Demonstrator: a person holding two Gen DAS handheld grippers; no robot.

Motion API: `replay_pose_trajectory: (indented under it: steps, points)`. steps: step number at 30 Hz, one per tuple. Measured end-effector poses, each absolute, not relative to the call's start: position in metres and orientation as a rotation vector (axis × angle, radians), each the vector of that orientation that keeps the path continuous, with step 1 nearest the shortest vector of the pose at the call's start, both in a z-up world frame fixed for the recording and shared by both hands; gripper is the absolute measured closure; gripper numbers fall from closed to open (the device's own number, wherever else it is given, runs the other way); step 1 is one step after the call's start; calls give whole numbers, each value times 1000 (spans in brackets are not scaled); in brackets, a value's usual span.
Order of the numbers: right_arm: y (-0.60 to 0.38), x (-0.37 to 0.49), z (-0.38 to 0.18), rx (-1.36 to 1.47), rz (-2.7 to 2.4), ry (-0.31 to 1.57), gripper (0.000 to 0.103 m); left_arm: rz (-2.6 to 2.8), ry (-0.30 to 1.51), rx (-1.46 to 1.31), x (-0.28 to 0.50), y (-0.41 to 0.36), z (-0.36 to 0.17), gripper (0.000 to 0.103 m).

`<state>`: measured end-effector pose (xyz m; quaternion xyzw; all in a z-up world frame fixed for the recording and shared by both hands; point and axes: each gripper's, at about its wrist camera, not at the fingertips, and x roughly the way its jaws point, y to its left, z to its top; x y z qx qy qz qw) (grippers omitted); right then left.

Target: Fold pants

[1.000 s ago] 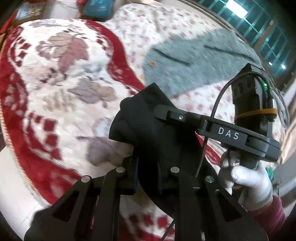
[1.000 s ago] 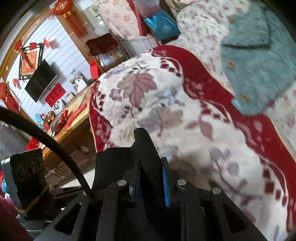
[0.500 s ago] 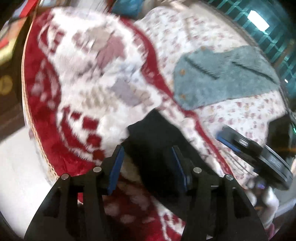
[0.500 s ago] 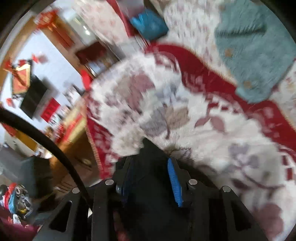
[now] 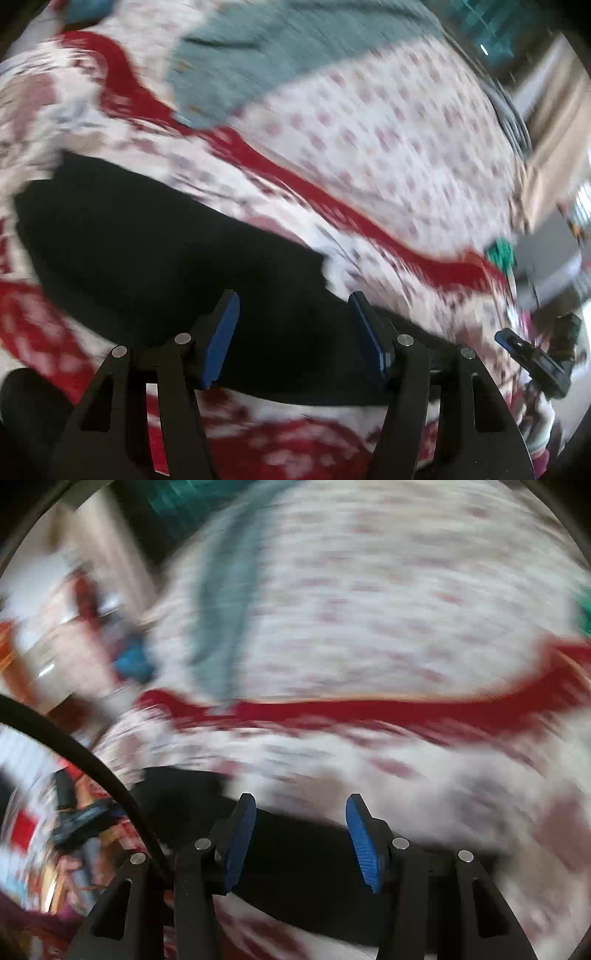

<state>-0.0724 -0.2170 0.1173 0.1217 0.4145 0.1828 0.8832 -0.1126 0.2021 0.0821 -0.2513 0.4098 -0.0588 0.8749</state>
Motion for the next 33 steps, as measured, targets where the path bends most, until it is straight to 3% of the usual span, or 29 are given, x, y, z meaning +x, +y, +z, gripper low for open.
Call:
replay_pose_trajectory:
  steps: [4,10,11,13,15,18,24,30,32,33]
  points:
    - [-289,-95,85,369,219,931,53,-226,919,-450,-98,146,77,42]
    - [-305,-96,41,465,243,996,54,-269,981,-381,-84,95,58,42]
    - [-299,-93,39,461,266,1002,57,-269,992,-379,-81,89,56,42]
    - [-285,-89,39,372,290,994,80,-271,1001,-366,-78,81,55,42]
    - [-281,-89,42,339,291,950,90,-269,994,-351,-75,73,58,42]
    - [-283,-89,52,329,282,897,91,-291,983,-355,-75,67,63,42]
    - [-287,-84,25,174,59,1030,90,-302,998,-332,-70,49,55,42]
    - [-319,-113,30,373,65,1007,82,-327,1016,-320,-65,39,48,42]
    - [-330,-124,34,503,111,961,71,-373,1011,-320,-61,31,51,42]
    - [-334,-127,34,563,130,952,55,-402,1008,-308,-58,24,52,42]
